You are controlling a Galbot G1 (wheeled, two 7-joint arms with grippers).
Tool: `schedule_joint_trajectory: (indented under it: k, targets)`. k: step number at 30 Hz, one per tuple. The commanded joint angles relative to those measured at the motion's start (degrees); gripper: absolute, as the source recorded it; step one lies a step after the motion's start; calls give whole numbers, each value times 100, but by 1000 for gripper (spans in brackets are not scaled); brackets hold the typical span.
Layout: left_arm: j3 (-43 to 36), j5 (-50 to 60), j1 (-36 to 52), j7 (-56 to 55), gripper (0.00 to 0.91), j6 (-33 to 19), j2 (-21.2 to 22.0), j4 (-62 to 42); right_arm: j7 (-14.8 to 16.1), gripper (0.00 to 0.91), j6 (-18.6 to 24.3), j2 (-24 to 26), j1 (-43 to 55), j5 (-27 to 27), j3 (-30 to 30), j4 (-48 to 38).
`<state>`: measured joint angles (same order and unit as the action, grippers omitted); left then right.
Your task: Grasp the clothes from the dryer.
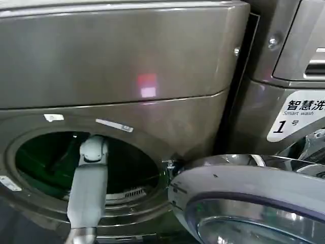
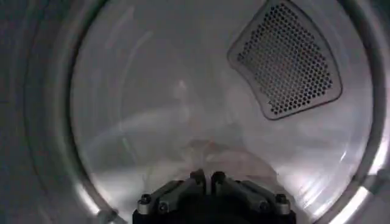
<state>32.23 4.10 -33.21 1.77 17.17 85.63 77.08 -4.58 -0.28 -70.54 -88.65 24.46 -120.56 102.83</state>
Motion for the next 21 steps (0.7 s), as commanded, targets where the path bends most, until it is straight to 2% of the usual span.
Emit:
schedule_joint_trajectory:
  k: [1, 3, 7, 21]
  targets:
    - [-7, -259, -154, -301, 0, 100, -20, 140, 101, 907, -58, -20, -30, 91, -54, 70]
    - [-7, -247, -151, -270, 0, 116, -25, 134, 319, 907, -14, -63, -37, 95, -46, 178]
    - [-13, -154, -172, -188, 0, 100, -16, 123, 130, 907, -297, -19, 91, 160, -83, 376]
    - [-3, 8, -173, -23, 0, 108, -52, 152, -129, 907, -627, -7, 51, 185, -273, 339]
